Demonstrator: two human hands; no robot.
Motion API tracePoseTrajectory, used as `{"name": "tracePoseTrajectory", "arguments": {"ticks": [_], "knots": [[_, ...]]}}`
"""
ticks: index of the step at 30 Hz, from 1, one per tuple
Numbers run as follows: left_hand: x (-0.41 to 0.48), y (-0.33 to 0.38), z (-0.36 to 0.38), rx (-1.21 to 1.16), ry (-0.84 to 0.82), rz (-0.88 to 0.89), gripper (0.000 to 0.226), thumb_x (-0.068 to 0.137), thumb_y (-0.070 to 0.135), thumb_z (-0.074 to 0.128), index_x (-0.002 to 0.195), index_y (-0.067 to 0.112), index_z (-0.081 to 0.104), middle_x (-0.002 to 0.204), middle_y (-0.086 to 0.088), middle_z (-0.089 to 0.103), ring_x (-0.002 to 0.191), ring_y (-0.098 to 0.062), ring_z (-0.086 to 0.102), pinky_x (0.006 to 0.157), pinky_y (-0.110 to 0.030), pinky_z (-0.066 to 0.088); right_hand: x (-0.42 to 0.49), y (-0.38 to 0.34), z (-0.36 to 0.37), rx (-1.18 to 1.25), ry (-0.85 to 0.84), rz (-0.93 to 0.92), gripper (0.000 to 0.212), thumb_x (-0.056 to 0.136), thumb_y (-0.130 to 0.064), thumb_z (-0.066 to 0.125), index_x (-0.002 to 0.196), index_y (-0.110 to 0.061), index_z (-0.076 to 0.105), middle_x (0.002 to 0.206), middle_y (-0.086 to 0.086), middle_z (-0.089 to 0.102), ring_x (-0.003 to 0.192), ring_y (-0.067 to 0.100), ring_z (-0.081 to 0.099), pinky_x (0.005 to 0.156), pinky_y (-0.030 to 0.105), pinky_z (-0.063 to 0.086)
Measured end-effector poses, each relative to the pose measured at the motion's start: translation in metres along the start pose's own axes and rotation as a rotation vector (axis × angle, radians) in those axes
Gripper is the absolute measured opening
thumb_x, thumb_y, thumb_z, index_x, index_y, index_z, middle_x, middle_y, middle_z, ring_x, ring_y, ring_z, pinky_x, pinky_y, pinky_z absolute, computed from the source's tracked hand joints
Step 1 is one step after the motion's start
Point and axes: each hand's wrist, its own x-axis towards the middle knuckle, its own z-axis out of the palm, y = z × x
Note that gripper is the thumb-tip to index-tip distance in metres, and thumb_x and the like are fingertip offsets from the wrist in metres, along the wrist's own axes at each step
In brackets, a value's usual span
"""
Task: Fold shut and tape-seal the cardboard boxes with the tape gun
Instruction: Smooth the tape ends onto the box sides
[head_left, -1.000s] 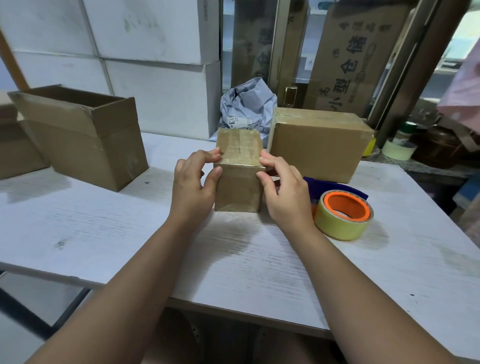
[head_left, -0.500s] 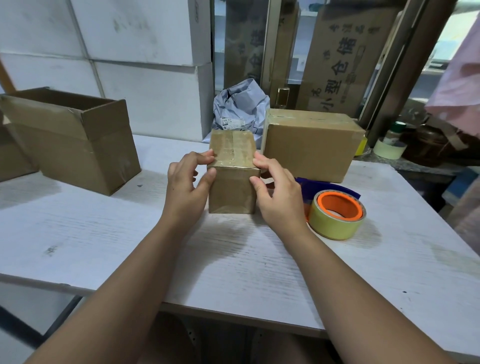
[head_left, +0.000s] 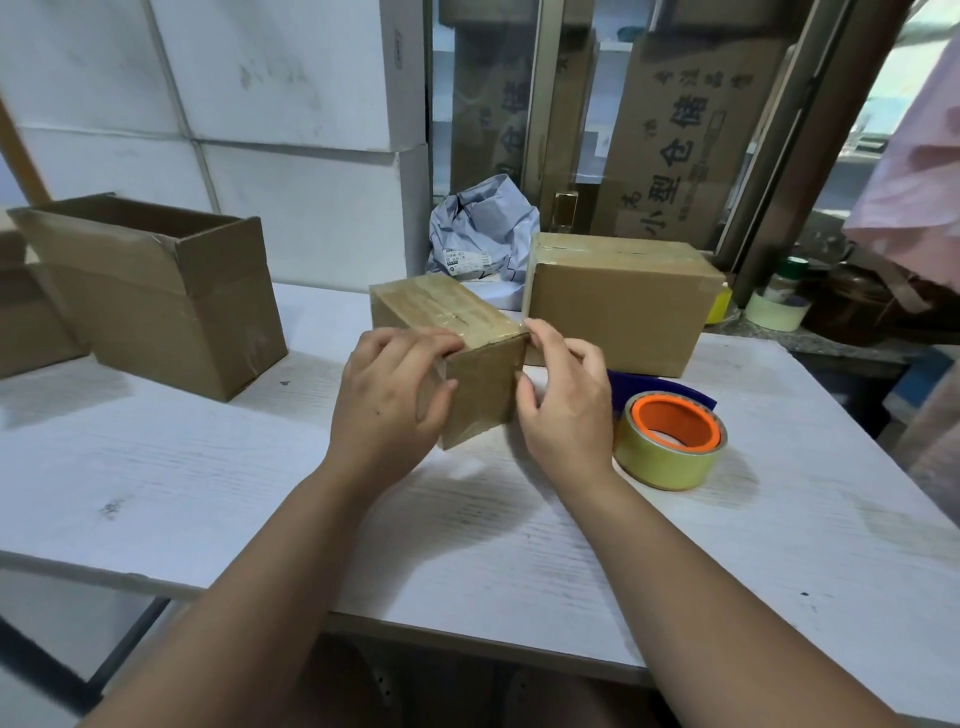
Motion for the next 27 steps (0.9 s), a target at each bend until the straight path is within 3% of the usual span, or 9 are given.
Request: {"name": "tracePoseTrajectory", "arguments": {"ticks": [3, 5, 10, 13, 17, 22, 27], "knots": [[0.003, -0.003, 0.001, 0.124, -0.045, 0.067, 0.042, 0.078, 0.034, 0.057, 0.119, 0.024, 0.053, 0.119, 0.004, 0.061, 0.109, -0.026, 0.049, 0.094, -0.035, 0.034, -0.003, 0.000, 0.005, -0.108, -0.022, -0.022, 0.049, 0.077, -0.016, 0.059, 0.126, -0.019, 0.059, 0.128, 0.000, 0.059, 0.115, 0.018, 0.038, 0.092, 0.044, 0.039], [0.004, -0.003, 0.003, 0.219, -0.076, 0.099, 0.054, 0.073, 0.030, 0.067, 0.123, 0.022, 0.049, 0.121, 0.000, 0.059, 0.111, -0.025, 0.046, 0.092, -0.037, 0.033, -0.004, 0.001, 0.007, -0.140, -0.018, -0.008, 0.053, 0.077, -0.019, 0.057, 0.130, -0.021, 0.056, 0.135, 0.002, 0.053, 0.118, 0.020, 0.035, 0.092, 0.044, 0.038], [0.021, 0.003, 0.017, 0.232, -0.099, 0.009, 0.055, 0.067, 0.013, 0.080, 0.118, 0.011, 0.059, 0.116, -0.009, 0.061, 0.104, -0.033, 0.055, 0.093, -0.042, 0.042, -0.004, 0.002, 0.004, -0.119, -0.035, 0.035, 0.049, 0.077, -0.018, 0.055, 0.126, -0.023, 0.058, 0.129, 0.003, 0.052, 0.119, 0.022, 0.034, 0.092, 0.044, 0.035], [0.035, 0.001, 0.031, 0.221, -0.144, -0.024, 0.047, 0.075, 0.009, 0.075, 0.119, 0.006, 0.059, 0.121, -0.010, 0.063, 0.118, -0.035, 0.051, 0.102, -0.032, 0.030, -0.003, 0.002, 0.004, -0.109, -0.040, 0.044, 0.046, 0.077, -0.017, 0.054, 0.122, -0.023, 0.060, 0.126, 0.002, 0.054, 0.118, 0.022, 0.036, 0.091, 0.043, 0.035], [0.051, -0.007, 0.050, 0.241, -0.217, -0.112, 0.046, 0.089, 0.016, 0.061, 0.132, 0.009, 0.049, 0.135, -0.005, 0.052, 0.135, -0.028, 0.034, 0.108, -0.033, 0.028, -0.003, 0.003, 0.005, -0.072, -0.064, 0.051, 0.042, 0.077, -0.017, 0.053, 0.118, -0.023, 0.063, 0.126, 0.001, 0.054, 0.119, 0.021, 0.034, 0.093, 0.039, 0.032], [0.065, -0.007, 0.065, 0.271, -0.202, -0.126, 0.046, 0.092, 0.018, 0.056, 0.135, 0.011, 0.044, 0.138, -0.006, 0.049, 0.138, -0.027, 0.027, 0.111, -0.029, 0.019, -0.002, -0.001, 0.007, -0.042, -0.048, 0.031, 0.036, 0.075, -0.014, 0.055, 0.109, -0.023, 0.066, 0.119, -0.001, 0.056, 0.116, 0.018, 0.035, 0.090, 0.039, 0.033], [0.081, -0.006, 0.080, 0.246, -0.263, -0.167, 0.054, 0.094, 0.018, 0.052, 0.144, 0.013, 0.033, 0.151, -0.003, 0.033, 0.143, -0.024, 0.017, 0.116, -0.030, 0.006, -0.003, -0.002, 0.009, -0.015, -0.024, -0.021, 0.028, 0.077, -0.010, 0.054, 0.098, -0.021, 0.070, 0.109, -0.003, 0.060, 0.111, 0.020, 0.043, 0.088, 0.036, 0.038]]}}
